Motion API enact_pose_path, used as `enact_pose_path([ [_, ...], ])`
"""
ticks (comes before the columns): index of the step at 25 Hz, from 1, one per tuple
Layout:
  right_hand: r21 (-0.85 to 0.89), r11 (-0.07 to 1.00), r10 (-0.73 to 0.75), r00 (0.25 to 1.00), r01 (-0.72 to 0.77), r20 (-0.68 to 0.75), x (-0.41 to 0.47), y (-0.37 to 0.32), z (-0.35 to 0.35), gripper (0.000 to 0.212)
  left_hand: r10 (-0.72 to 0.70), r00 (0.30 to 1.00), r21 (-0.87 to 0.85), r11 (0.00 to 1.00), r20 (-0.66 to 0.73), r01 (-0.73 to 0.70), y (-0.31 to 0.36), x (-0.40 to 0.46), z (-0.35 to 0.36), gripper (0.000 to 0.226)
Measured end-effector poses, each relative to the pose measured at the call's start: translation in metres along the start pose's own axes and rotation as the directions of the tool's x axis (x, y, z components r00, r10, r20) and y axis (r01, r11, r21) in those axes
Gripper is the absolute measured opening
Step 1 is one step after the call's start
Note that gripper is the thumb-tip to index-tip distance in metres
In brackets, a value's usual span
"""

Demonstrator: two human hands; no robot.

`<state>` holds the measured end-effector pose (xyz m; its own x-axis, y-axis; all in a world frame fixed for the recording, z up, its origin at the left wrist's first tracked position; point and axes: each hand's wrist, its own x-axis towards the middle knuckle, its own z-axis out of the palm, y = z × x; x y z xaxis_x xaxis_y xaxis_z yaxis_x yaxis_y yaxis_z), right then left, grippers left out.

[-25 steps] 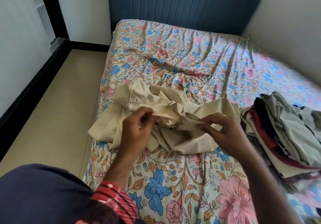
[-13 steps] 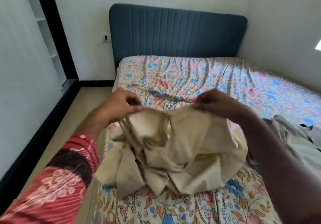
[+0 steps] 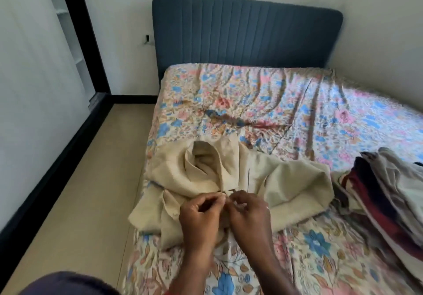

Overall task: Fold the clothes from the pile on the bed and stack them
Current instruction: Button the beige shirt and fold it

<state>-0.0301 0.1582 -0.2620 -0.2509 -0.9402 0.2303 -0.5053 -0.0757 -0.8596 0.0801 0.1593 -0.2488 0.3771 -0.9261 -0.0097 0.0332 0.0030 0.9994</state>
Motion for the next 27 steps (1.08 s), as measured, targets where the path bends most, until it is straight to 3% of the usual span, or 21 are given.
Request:
enact_pose_path([
  [4,0.315,0.942,0.114,0.993,-0.116,0.025,-0.019,-0.001,0.003,0.016,-0.131,0.978,-0.156,0.975,0.162,0.156,0.005,-0.008,-0.013,0.016],
  [6,0.369,0.921,0.118,0.992,-0.123,0.036,-0.024,-0.004,0.007,0.012,-0.11,0.974,-0.138,0.981,0.2,0.139,0.007,-0.007,-0.016,0.016],
  [10,0.414,0.893,0.157,0.985,-0.174,0.076,-0.025,0.0,0.006,0.013,0.056,0.974,0.053,0.996,0.221,-0.07,0.002,-0.009,-0.019,0.021],
  [15,0.501,0.842,0.129,0.976,-0.201,0.174,-0.027,-0.003,-0.001,0.011,-0.066,0.974,-0.033,0.997,0.216,0.075,-0.001,-0.008,-0.022,0.021],
  [21,0.488,0.856,0.094,0.979,-0.173,0.181,-0.025,0.0,-0.007,0.012,0.07,0.972,-0.026,0.997,0.225,-0.066,0.003,-0.012,-0.022,0.018],
  [24,0.392,0.913,0.071,0.991,-0.11,0.114,-0.025,0.001,-0.006,0.011,0.152,0.959,0.071,0.982,0.238,-0.174,-0.002,-0.012,-0.022,0.015],
  [27,0.316,0.946,0.05,0.997,-0.067,0.061,-0.026,0.0,-0.004,0.012,0.108,0.962,0.071,0.989,0.252,-0.13,-0.004,-0.011,-0.019,0.016],
])
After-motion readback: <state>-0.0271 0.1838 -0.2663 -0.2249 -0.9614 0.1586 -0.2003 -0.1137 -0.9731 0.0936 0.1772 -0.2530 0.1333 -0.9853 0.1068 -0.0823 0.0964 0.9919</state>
